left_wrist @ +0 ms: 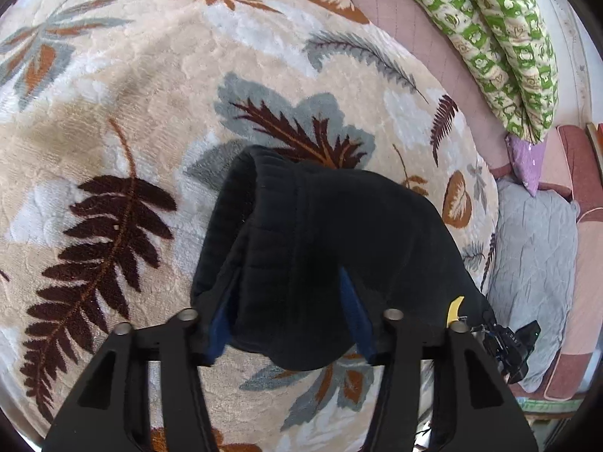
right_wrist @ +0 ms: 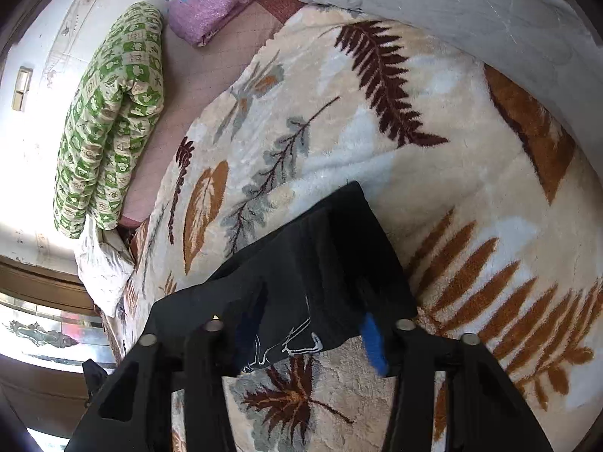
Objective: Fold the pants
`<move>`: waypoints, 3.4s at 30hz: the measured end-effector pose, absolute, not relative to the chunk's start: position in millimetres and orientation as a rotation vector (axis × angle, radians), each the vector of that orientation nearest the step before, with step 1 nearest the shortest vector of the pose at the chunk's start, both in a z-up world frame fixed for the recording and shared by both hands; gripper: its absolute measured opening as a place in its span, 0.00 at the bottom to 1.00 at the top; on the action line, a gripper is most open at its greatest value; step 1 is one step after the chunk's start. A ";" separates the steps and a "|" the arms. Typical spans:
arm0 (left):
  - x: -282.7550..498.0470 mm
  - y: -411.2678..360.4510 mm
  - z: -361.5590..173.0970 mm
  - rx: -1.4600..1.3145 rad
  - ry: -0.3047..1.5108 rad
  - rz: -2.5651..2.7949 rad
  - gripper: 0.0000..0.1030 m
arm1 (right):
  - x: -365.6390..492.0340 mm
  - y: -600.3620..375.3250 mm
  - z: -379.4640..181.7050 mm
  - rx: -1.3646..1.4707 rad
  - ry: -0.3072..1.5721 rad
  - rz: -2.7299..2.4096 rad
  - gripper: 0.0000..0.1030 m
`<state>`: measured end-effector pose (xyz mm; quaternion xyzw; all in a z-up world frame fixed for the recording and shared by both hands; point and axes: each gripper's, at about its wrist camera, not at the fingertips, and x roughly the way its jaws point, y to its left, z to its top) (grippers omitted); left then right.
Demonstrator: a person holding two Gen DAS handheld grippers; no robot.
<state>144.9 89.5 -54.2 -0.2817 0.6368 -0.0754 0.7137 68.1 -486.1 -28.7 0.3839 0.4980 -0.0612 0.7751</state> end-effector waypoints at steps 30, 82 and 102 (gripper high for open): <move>140.2 79.4 -38.4 -0.505 1.349 -0.323 0.34 | 77.1 -477.6 -16.6 0.666 0.948 -0.075 0.07; 129.2 102.6 -64.1 -0.484 1.409 -0.239 0.37 | 24.1 -506.2 -61.4 1.126 0.839 -0.198 0.68; 124.2 93.0 -59.2 -0.389 1.471 -0.268 0.45 | 17.1 -515.5 -39.8 0.826 1.015 -0.206 0.40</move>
